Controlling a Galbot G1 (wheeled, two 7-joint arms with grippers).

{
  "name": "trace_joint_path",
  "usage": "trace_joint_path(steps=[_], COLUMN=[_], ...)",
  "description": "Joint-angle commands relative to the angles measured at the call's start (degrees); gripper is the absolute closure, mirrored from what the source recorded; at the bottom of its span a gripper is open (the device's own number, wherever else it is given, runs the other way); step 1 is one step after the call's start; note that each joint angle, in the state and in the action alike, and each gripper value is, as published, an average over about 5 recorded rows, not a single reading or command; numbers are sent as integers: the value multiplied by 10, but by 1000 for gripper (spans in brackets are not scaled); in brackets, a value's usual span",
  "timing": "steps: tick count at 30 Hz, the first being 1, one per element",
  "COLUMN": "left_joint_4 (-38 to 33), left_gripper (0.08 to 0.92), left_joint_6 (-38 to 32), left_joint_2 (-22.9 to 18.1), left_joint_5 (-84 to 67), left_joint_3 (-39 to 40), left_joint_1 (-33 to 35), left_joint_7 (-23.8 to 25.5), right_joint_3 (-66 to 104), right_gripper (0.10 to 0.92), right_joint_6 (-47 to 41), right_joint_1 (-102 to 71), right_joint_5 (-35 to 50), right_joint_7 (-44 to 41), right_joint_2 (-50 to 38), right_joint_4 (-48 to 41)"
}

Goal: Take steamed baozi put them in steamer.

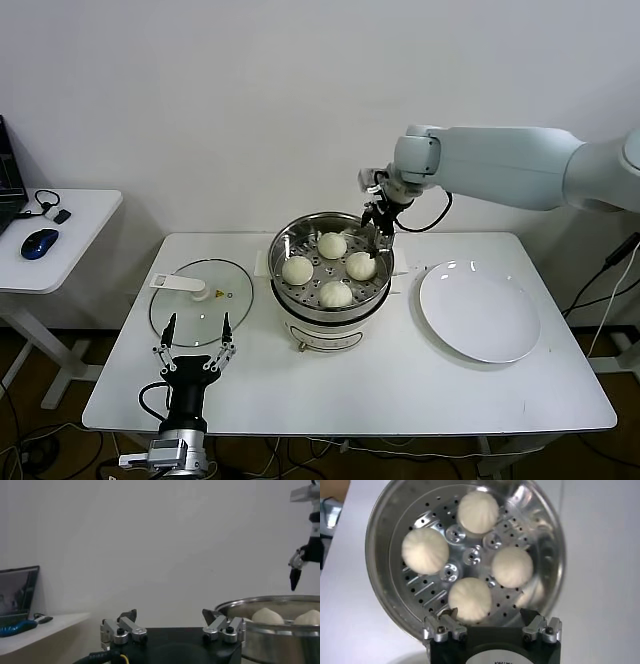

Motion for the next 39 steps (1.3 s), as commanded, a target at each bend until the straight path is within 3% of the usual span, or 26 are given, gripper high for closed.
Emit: trace_joint_path(steps=[1,13,18,23,27,32,39], left_joint_4=[-1,6,9,10,13,16,19], left_gripper=[177,177,177,177,177,177,177], left_joint_6=[0,4,4,6,8,9,6], left_joint_2=[-28,-28,-28,-28,-28,-28,-28], left_joint_5=[7,21,24,23,25,29,32], left_joint_3=[8,16,19,18,21,25,26], left_joint_1=[3,-4,-6,-9,-10,-13,-14], left_joint_7=[-1,1,1,2,2,2,2], right_joint_3=[44,327,509,797,1045,1288,1446], right_gripper=[203,203,203,203,203,203,203], right_joint_6=[-43,-175,-161,-91,-44,-1,73], right_joint_1=[48,-98,-272,-550,-806,-1065,-1258], right_joint_5=[0,-47,-62,-112,-141,-174,-247], right_joint_7=[72,354,460,529,561,591,609], right_joint_2=[-111,-313,-380,-427,-421,-352,-192], right_joint_4=[65,197,256,323,375,456,532])
